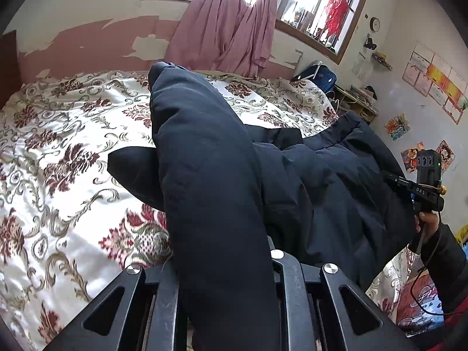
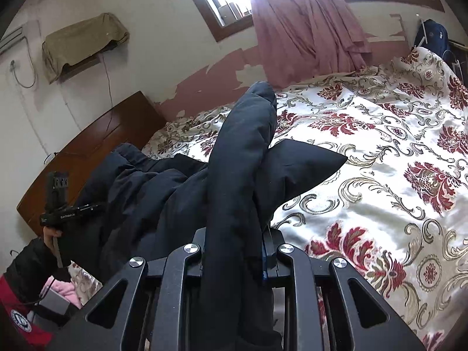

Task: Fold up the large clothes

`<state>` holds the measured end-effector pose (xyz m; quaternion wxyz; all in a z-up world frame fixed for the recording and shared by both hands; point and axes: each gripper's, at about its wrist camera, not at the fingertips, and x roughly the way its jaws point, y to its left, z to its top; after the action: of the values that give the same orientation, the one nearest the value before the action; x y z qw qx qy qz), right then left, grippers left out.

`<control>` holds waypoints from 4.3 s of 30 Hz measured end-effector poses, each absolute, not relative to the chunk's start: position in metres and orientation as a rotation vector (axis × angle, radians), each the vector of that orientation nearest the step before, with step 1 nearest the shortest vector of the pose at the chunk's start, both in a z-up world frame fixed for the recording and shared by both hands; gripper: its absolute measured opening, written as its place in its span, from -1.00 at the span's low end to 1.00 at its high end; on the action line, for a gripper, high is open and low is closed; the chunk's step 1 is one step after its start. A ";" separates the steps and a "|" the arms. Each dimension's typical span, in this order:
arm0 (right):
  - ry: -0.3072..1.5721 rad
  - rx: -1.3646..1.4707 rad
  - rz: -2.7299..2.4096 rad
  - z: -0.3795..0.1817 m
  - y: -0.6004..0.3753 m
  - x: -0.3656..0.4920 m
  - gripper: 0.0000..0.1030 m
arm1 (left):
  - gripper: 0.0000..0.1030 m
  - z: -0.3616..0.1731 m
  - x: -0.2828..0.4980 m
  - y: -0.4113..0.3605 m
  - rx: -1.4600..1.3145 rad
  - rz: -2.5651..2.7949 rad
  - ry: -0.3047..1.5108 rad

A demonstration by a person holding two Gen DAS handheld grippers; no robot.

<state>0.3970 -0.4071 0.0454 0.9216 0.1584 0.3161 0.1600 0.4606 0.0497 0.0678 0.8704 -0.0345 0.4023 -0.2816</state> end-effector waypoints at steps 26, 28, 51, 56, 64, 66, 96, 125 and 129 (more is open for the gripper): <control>0.825 0.154 0.104 -0.019 -0.392 0.392 -0.26 | 0.00 -0.011 0.450 0.068 0.009 -0.370 0.982; 0.830 0.126 0.075 -0.020 -0.390 0.390 -0.10 | 0.37 -0.015 0.449 0.074 0.029 -0.303 0.973; 0.709 0.043 -0.133 -0.001 -0.362 0.345 0.81 | 1.00 0.006 0.396 0.084 0.165 0.039 0.662; 0.645 0.023 -0.127 0.011 -0.350 0.331 0.83 | 1.00 0.020 0.381 0.085 0.181 0.110 0.566; 0.574 0.047 -0.114 0.024 -0.338 0.312 0.84 | 1.00 0.042 0.353 0.082 0.128 0.054 0.498; 0.552 0.043 -0.115 0.027 -0.334 0.306 0.85 | 1.00 0.046 0.346 0.077 0.119 0.036 0.484; 0.305 0.067 -0.013 0.063 -0.274 0.204 0.89 | 1.00 0.062 0.229 0.013 -0.016 -0.092 0.421; 0.181 0.014 0.063 0.048 -0.205 0.106 0.92 | 1.00 0.064 0.120 0.012 0.042 -0.096 0.265; 0.188 0.028 0.062 0.041 -0.203 0.097 0.92 | 1.00 0.060 0.113 0.016 0.033 -0.084 0.269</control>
<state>0.0970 -0.2029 0.0408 0.9950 0.0141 0.0940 0.0309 0.1125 0.0160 0.0601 0.9899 0.0164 0.1341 -0.0419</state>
